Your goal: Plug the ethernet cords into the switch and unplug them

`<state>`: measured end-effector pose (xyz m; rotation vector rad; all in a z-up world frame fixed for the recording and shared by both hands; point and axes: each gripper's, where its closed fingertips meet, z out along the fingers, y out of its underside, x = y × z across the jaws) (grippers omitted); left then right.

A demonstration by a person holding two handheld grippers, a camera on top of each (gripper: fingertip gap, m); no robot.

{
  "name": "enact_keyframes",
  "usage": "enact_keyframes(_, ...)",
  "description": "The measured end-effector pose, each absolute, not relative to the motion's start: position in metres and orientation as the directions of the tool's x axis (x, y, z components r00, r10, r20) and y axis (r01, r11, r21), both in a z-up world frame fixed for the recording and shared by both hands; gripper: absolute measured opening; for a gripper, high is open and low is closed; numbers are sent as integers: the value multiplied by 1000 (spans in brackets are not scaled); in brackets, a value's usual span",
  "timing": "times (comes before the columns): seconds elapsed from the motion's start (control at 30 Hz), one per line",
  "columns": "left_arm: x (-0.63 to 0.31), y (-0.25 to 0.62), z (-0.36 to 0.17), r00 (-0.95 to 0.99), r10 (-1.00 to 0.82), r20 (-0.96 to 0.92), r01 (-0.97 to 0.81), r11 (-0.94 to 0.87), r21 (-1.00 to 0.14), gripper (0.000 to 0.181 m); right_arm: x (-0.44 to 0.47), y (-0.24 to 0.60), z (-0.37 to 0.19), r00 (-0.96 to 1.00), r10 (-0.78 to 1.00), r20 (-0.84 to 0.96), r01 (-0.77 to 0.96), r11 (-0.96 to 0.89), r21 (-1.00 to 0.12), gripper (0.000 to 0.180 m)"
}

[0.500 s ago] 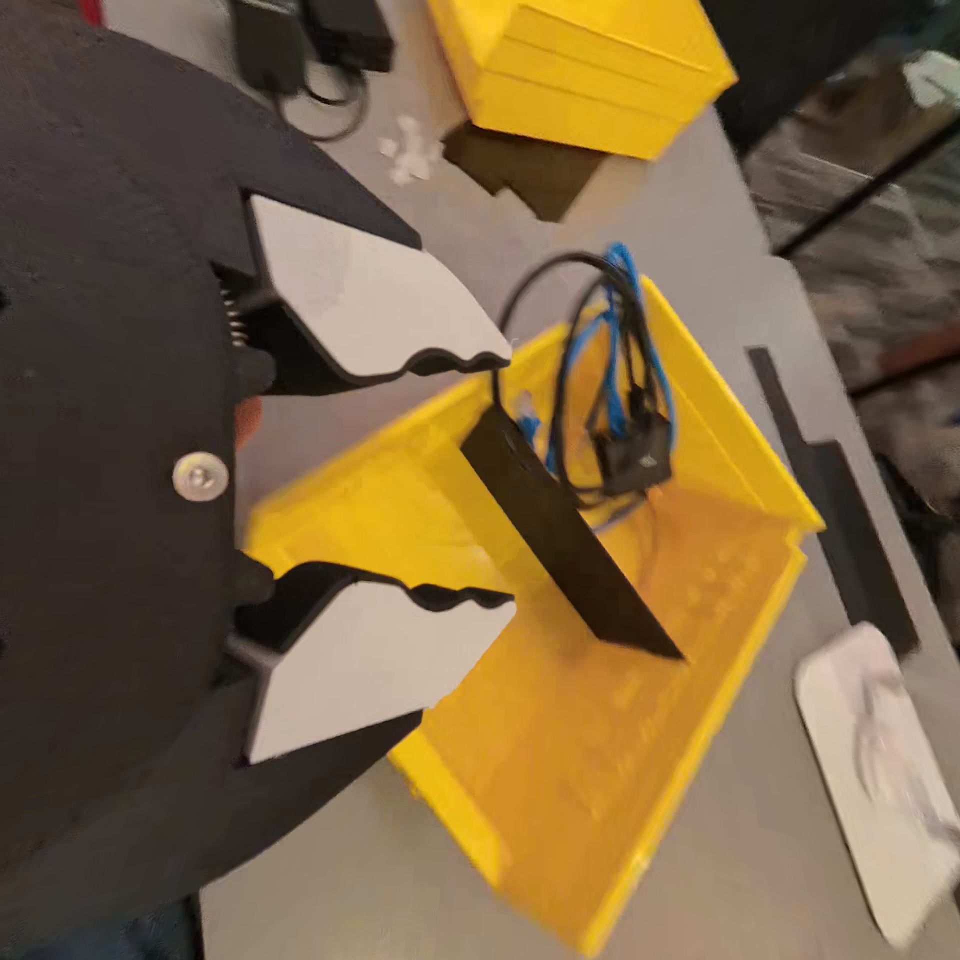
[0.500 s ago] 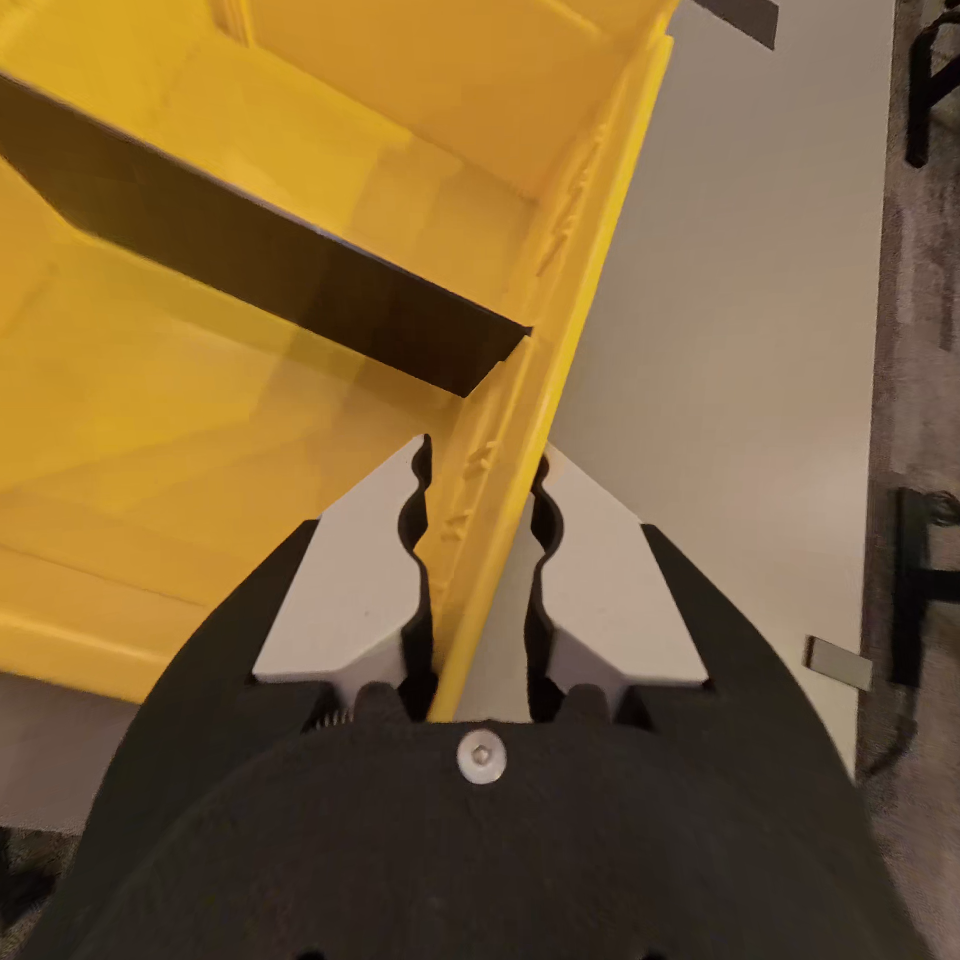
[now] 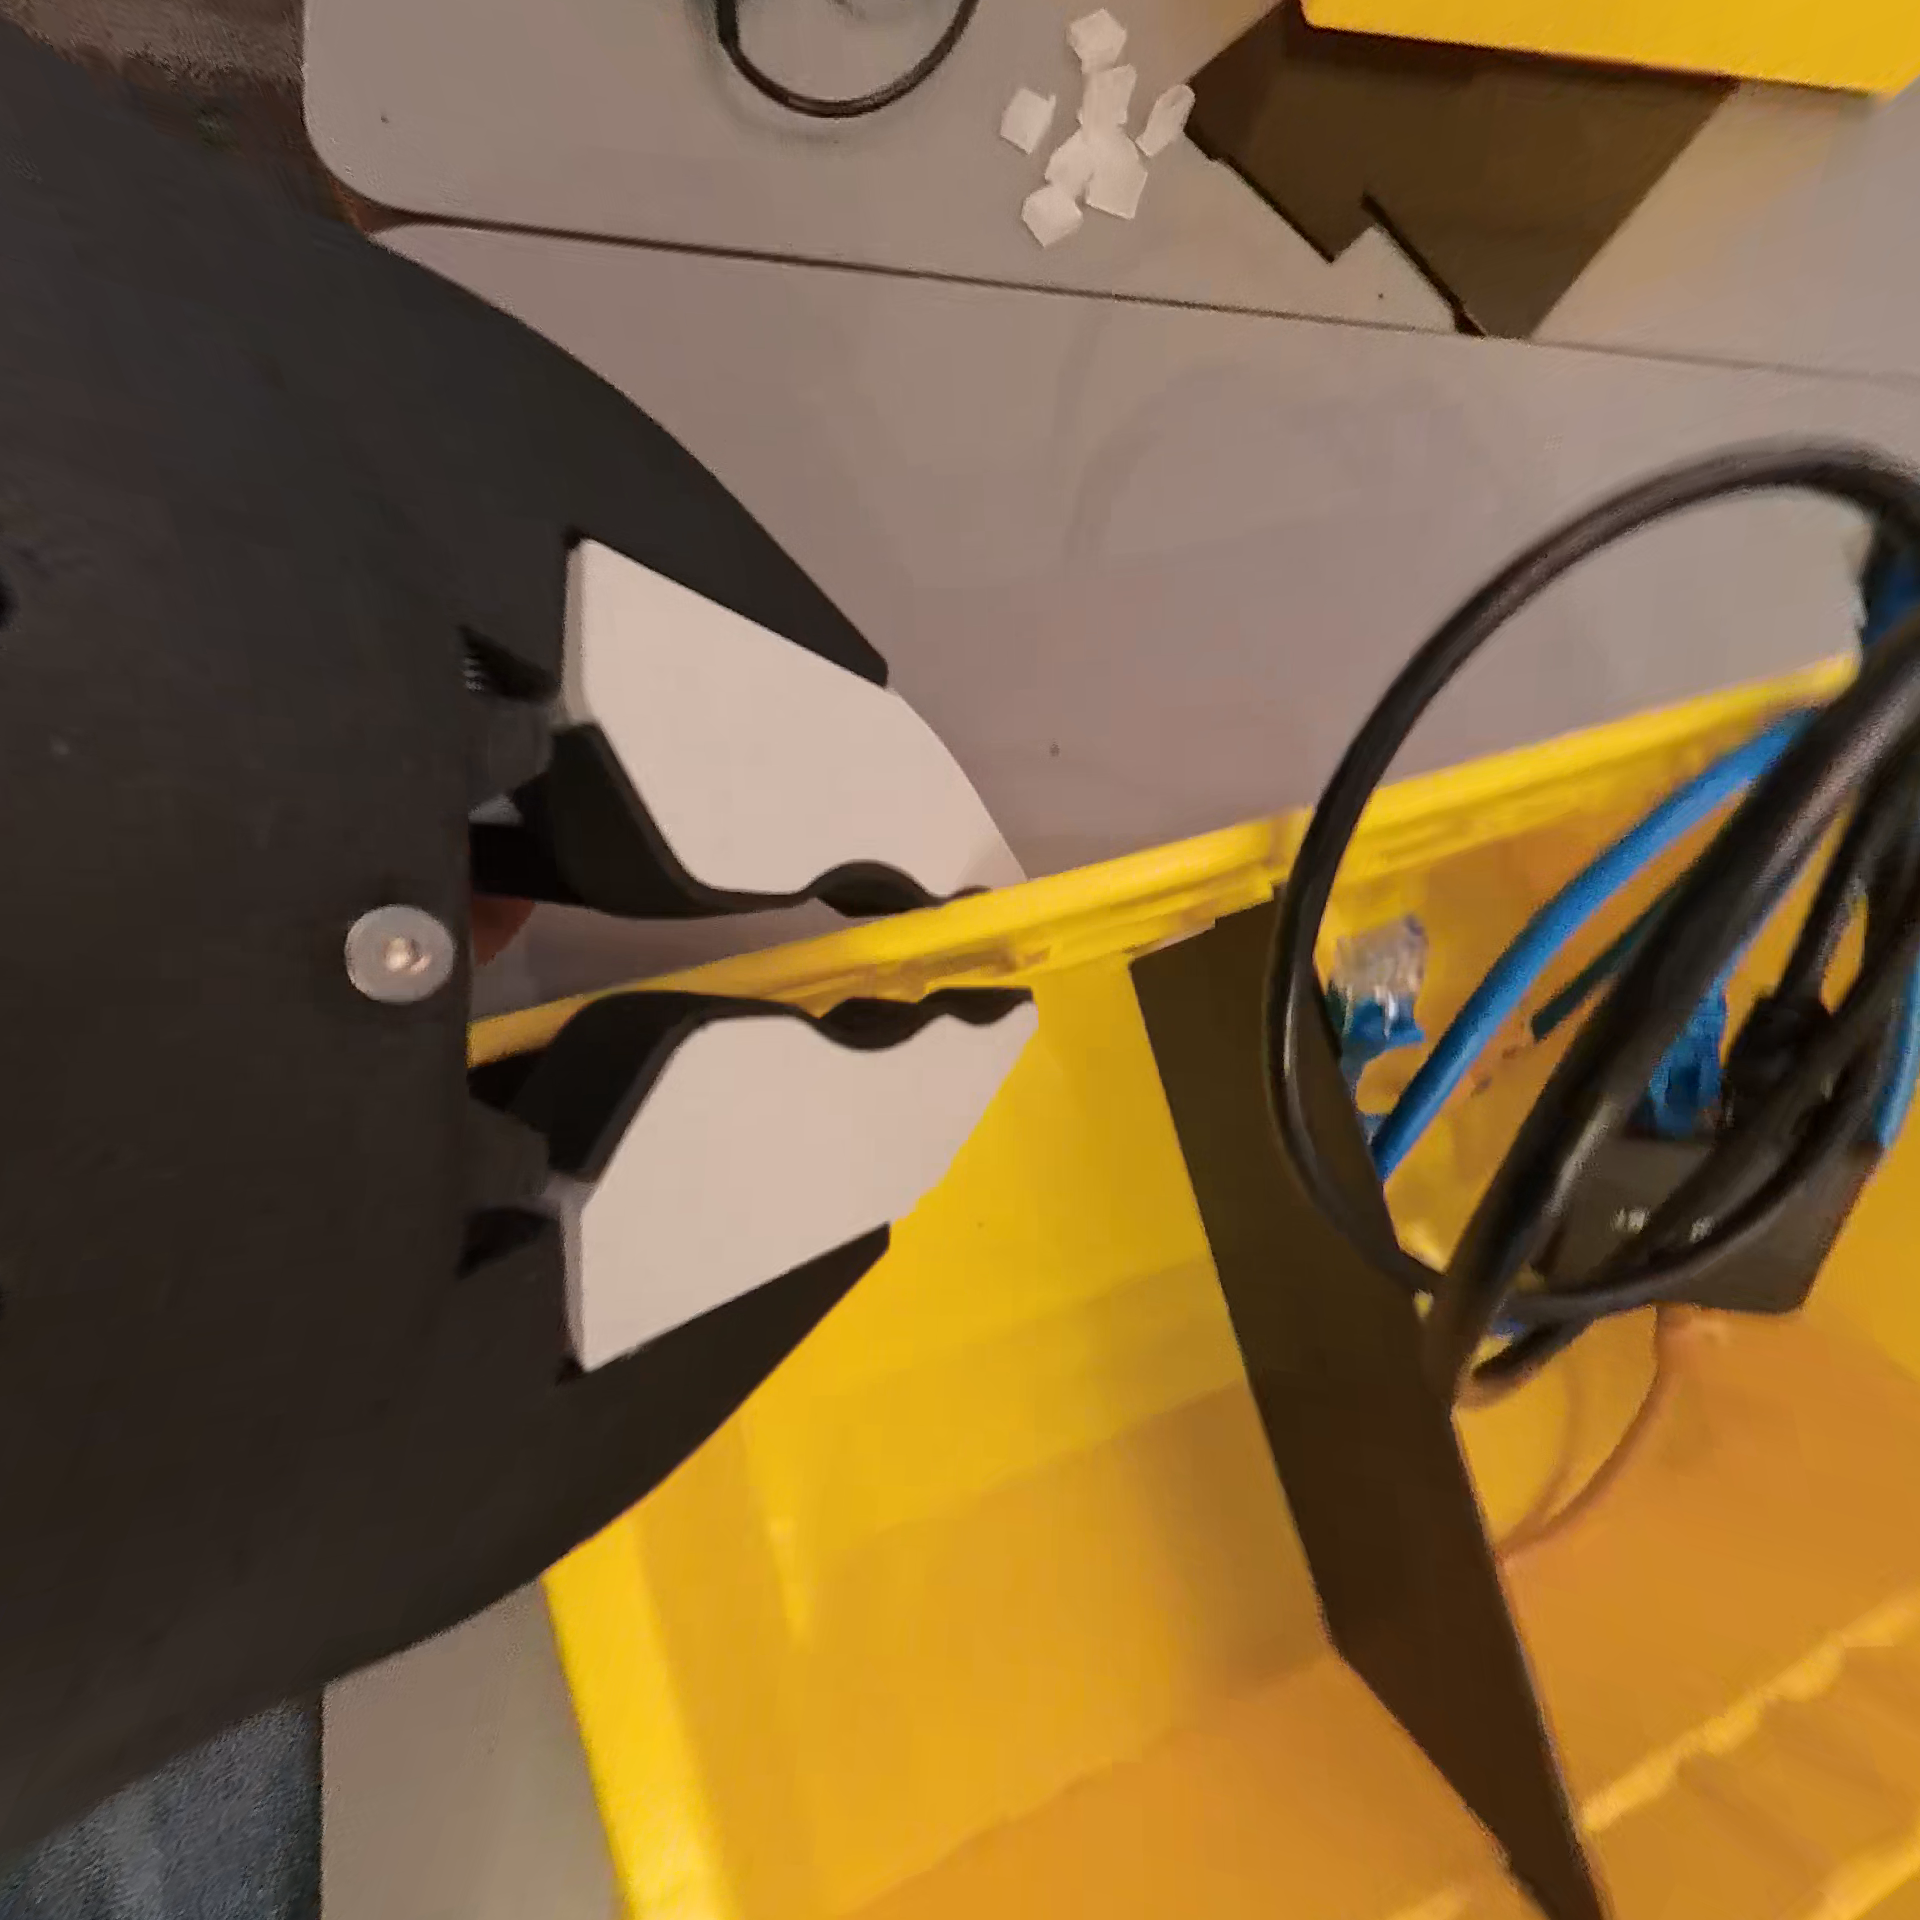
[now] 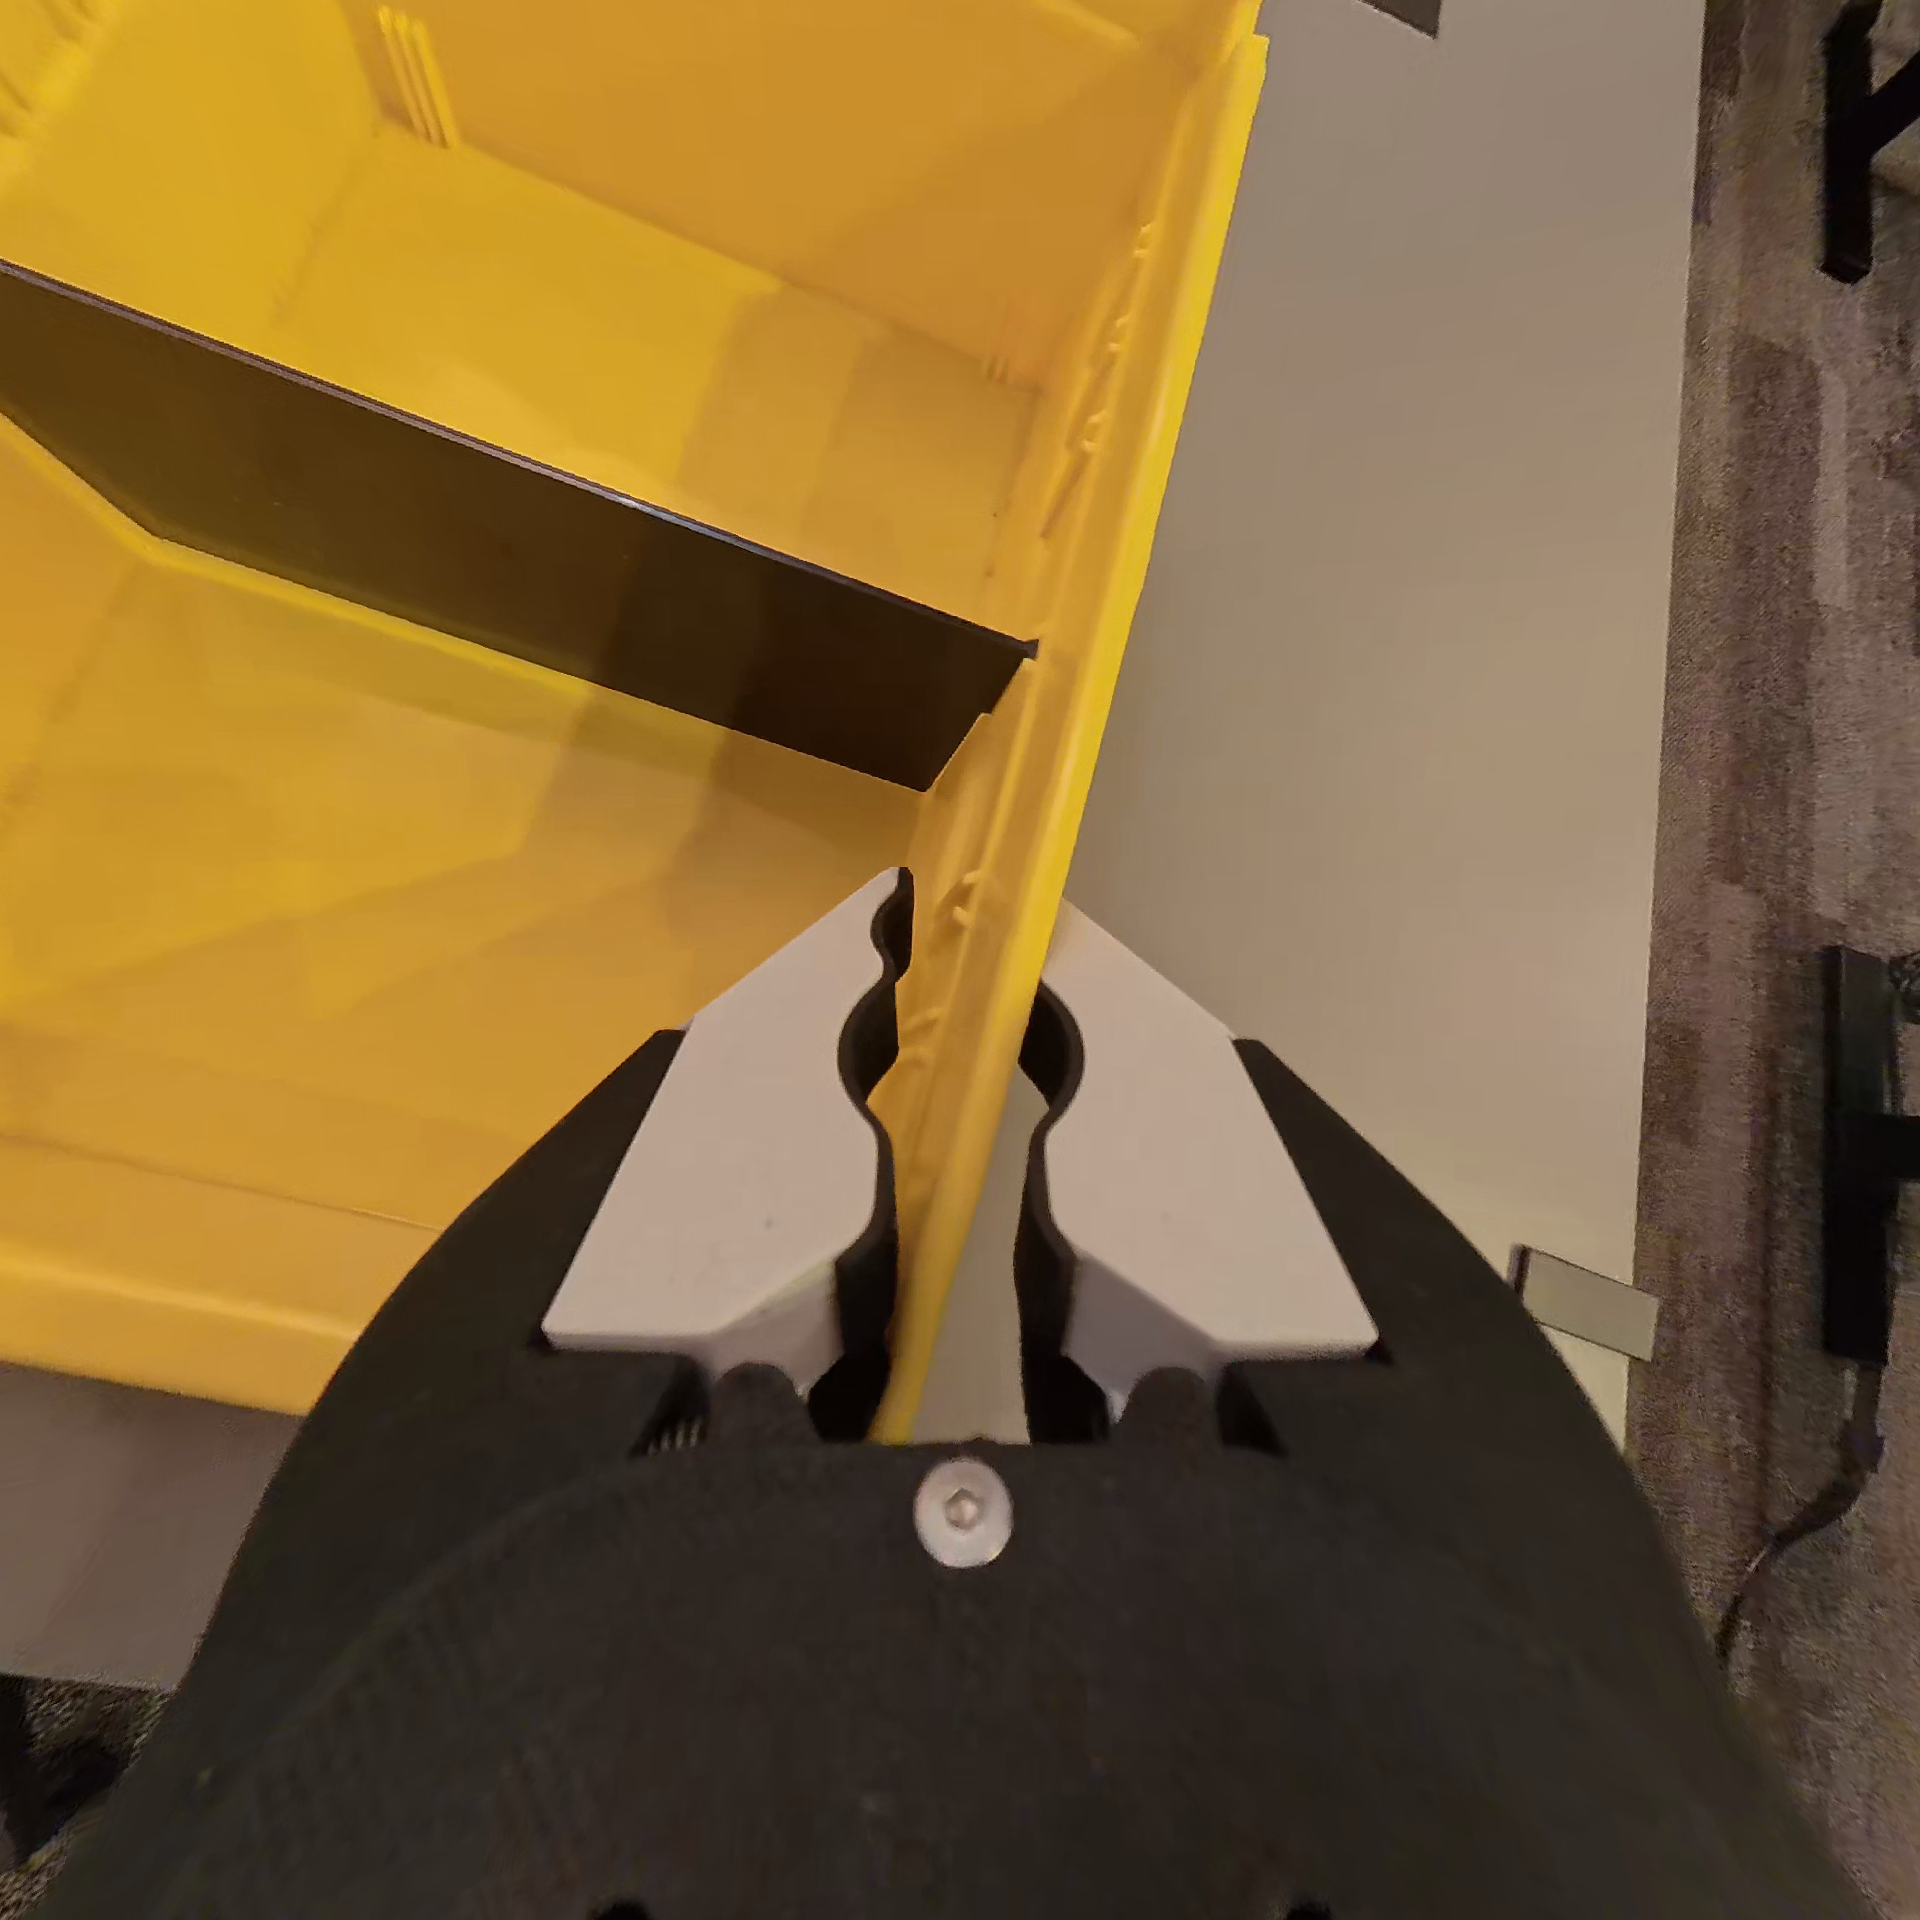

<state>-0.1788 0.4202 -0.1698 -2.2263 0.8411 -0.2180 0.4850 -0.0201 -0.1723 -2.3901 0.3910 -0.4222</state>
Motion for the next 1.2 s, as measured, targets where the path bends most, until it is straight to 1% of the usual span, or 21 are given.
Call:
enact_keyframes(0.1,-187,431,-170,775,-632,30,-437,-569,-697,5,498,-28,-173,896,-396,200,-176,-731,-659,15)
enact_keyframes(0.23,-195,443,-171,757,-653,-13,-476,-538,-695,6,508,-38,-175,908,-384,170,-189,-736,-650,13)
enact_keyframes(0.43,-203,464,-171,715,-698,34,-474,-520,-710,5,517,-47,-176,912,-380,155,-193,-730,-655,12)
enact_keyframes(0.57,-201,470,-171,694,-720,5,-501,-489,-715,5,514,-50,-176,914,-372,160,-186,-737,-650,13)
enact_keyframes(0.7,-199,471,-170,692,-720,43,-467,-492,-735,7,513,-50,-175,924,-352,145,-174,-729,-662,12)
enact_keyframes(0.73,-199,472,-168,697,-716,31,-463,-483,-743,11,513,-50,-175,927,-344,148,-165,-731,-662,12)
enact_keyframes(0.83,-203,473,-155,694,-718,-44,-489,-426,-761,40,517,-50,-168,915,-345,209,-122,-731,-672,21)
enact_keyframes(0.9,-208,475,-137,700,-708,-97,-481,-367,-797,47,519,-50,-160,902,-352,248,-93,-722,-686,24)
enact_keyframes(0.97,-220,478,-115,722,-668,-181,-497,-319,-807,56,521,-50,-146,878,-372,302,-59,-710,-701,29)
enact_keyframes(1.03,-222,477,-86,707,-644,-292,-537,-221,-814,60,523,-50,-122,836,-415,358,-17,-673,-739,37)
enact_keyframes(1.07,-218,476,-71,685,-641,-345,-564,-169,-808,62,521,-47,-104,817,-449,362,5,-622,-783,39)
enact_keyframes(1.1,-208,473,-58,644,-654,-397,-601,-111,-792,62,517,-43,-88,804,-470,364,30,-579,-815,38)
enact_keyframes(1.2,-162,463,-33,461,-722,-517,-709,52,-704,59,500,-34,-55,764,-475,437,130,-550,-825,37)
